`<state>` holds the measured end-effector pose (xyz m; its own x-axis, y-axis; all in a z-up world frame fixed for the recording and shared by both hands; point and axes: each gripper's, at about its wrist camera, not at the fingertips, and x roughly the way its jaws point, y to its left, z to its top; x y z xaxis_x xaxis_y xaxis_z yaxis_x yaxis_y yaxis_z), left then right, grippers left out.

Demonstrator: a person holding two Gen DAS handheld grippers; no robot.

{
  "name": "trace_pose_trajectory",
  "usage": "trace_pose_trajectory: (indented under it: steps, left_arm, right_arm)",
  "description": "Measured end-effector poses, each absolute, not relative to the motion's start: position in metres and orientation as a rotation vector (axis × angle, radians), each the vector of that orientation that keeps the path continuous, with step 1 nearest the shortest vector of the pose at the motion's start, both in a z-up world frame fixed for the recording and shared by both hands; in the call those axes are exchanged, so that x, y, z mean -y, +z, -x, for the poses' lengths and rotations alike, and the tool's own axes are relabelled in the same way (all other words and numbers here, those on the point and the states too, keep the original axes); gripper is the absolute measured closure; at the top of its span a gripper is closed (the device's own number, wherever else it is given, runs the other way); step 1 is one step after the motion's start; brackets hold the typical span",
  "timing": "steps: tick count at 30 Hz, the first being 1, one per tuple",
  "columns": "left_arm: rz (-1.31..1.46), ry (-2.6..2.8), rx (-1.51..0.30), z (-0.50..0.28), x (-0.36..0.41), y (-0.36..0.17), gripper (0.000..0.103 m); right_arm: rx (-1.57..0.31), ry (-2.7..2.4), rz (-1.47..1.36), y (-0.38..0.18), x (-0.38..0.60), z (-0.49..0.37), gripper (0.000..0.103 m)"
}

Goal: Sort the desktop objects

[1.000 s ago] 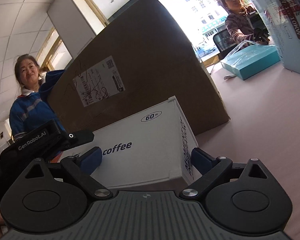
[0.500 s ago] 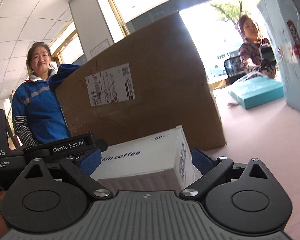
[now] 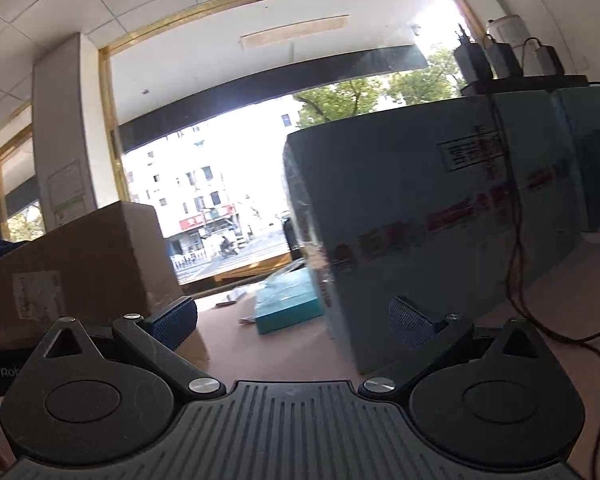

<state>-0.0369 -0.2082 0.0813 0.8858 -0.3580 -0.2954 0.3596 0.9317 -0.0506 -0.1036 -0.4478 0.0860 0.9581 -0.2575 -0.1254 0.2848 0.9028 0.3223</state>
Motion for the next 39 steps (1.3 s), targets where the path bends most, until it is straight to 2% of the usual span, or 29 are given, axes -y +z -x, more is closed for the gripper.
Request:
trace_pose_trajectory:
  steps: [5, 8, 12, 14, 16, 19, 22, 29, 39]
  left_arm:
    - [-0.111, -0.478, -0.318, 0.040, 0.288, 0.052, 0.000]
    - [-0.191, -0.498, -0.357, 0.030, 0.311, 0.024, 0.000]
    - [-0.226, -0.414, -0.523, -0.012, 0.303, -0.009, 0.000]
    - [-0.111, -0.385, -0.662, -0.039, 0.283, -0.017, 0.000]
    - [-0.029, -0.363, -0.654, -0.047, 0.268, -0.017, 0.000]
    - [-0.074, -0.337, -0.663, -0.050, 0.271, -0.021, 0.000]
    - [-0.120, -0.322, -0.656, -0.046, 0.278, -0.022, 0.000]
    - [-0.115, -0.336, -0.658, -0.046, 0.275, -0.021, 0.000]
    - [-0.136, -0.324, -0.653, -0.044, 0.278, -0.020, 0.000]
  right_arm:
    - [-0.210, -0.453, -0.475, 0.063, 0.519, 0.097, 0.000]
    - [-0.278, -0.488, -0.423, 0.050, 0.523, 0.084, 0.000]
    - [-0.330, -0.440, -0.160, 0.042, 0.487, 0.066, 0.000]
    - [-0.359, -0.447, 0.016, 0.034, 0.462, 0.058, 0.000]
    - [-0.394, -0.443, 0.120, 0.030, 0.448, 0.052, 0.000]
    - [-0.476, -0.422, 0.177, 0.027, 0.439, 0.042, 0.000]
    - [-0.612, -0.426, 0.157, 0.018, 0.444, 0.025, 0.000]
    - [-0.661, -0.398, -0.214, 0.016, 0.489, 0.025, 0.000]
    - [-0.665, -0.489, -0.203, 0.015, 0.482, 0.004, 0.000]
